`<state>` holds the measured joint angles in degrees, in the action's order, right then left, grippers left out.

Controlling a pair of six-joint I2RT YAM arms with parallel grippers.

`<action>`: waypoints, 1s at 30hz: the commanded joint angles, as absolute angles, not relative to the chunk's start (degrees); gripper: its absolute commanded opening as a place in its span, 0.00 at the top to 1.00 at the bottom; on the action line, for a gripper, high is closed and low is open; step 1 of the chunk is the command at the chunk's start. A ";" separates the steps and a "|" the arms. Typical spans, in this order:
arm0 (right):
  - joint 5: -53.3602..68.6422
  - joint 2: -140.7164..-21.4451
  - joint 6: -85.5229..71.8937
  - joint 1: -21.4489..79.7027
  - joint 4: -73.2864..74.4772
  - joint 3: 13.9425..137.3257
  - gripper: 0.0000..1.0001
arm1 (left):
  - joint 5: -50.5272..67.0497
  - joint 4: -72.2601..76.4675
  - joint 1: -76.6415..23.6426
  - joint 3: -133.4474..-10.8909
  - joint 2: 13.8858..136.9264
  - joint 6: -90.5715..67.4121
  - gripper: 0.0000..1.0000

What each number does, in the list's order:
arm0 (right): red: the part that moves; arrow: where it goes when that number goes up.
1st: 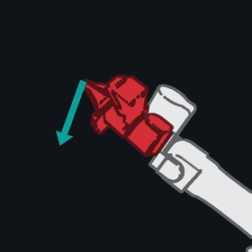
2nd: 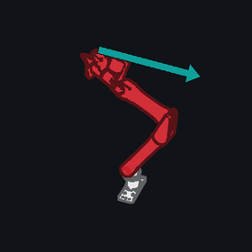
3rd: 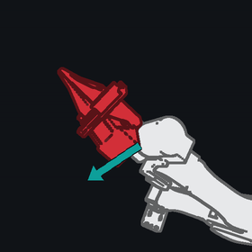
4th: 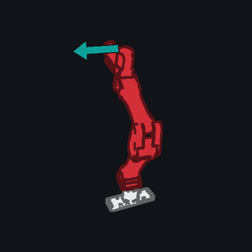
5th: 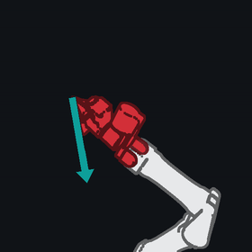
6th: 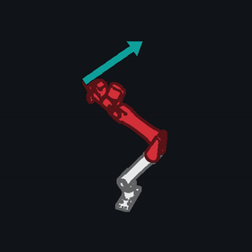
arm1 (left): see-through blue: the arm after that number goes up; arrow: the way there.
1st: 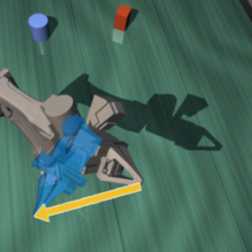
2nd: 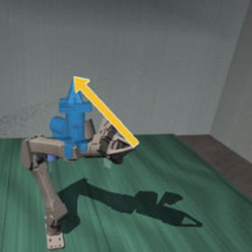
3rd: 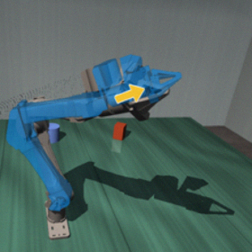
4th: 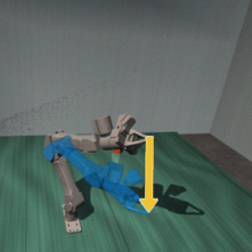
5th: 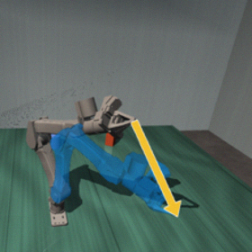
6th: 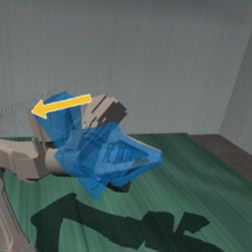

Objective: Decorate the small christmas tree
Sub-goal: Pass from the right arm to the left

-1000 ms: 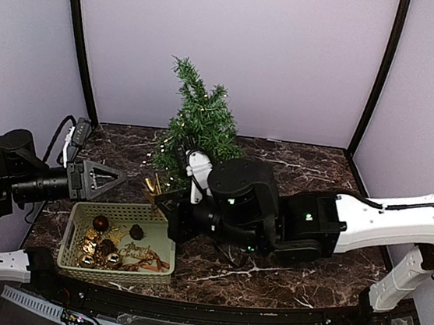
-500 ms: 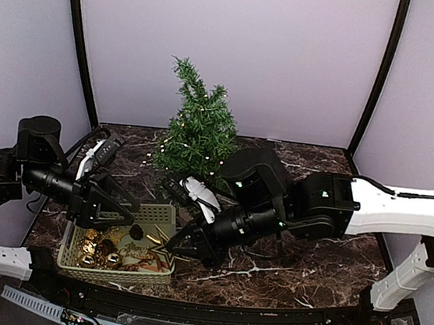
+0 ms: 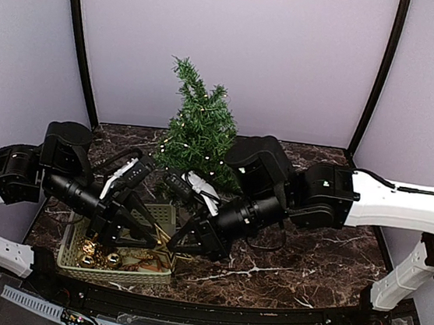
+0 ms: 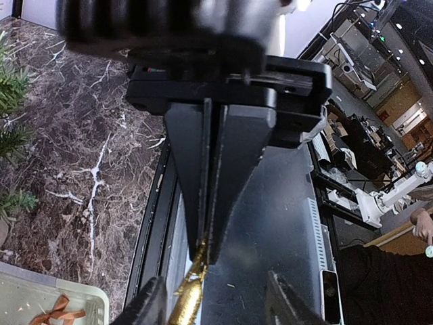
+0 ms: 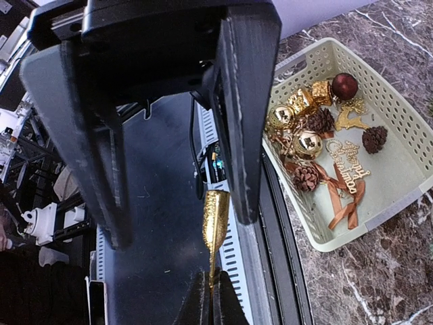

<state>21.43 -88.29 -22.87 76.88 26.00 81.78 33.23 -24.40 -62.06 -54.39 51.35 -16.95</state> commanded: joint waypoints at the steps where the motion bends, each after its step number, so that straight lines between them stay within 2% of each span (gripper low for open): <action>1: 24.85 -89.02 -21.64 76.72 25.50 84.29 1.00 | 31.82 -23.18 -62.64 -56.65 52.44 -14.86 0.54; 13: 24.89 -89.23 -20.79 76.61 25.65 83.98 1.00 | 35.90 -20.60 -62.83 -55.50 53.14 -17.05 0.91; 17: 24.27 -88.65 -20.65 76.44 25.34 83.38 1.00 | 38.24 -19.46 -62.89 -54.77 52.42 -18.62 1.00; 20: 24.17 -87.90 -20.83 76.06 24.04 82.53 1.00 | 39.46 -18.43 -62.94 -53.79 51.61 -19.97 1.00; 21: 23.85 -87.41 -20.83 75.96 23.57 81.97 0.91 | 39.44 -18.03 -62.98 -53.61 51.52 -20.33 1.00; 24: 20.28 -84.55 -21.32 75.27 21.37 79.34 0.45 | 36.18 -16.62 -62.94 -52.97 50.60 -20.66 1.00; 25: 18.38 -82.85 -21.80 74.86 19.77 77.81 0.35 | 33.32 -15.91 -62.94 -52.81 50.35 -20.88 1.00; 27: 13.99 -78.25 -23.59 73.67 15.09 73.23 0.24 | 28.26 -12.67 -62.93 -52.17 49.60 -22.03 1.00; 30: 6.30 -69.33 -27.70 71.87 2.23 63.33 0.18 | 21.87 -2.59 -62.89 -50.38 48.91 -24.02 1.00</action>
<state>16.91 -80.05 -23.05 74.08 19.14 71.70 31.24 -15.44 -62.70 -52.49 50.50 -21.28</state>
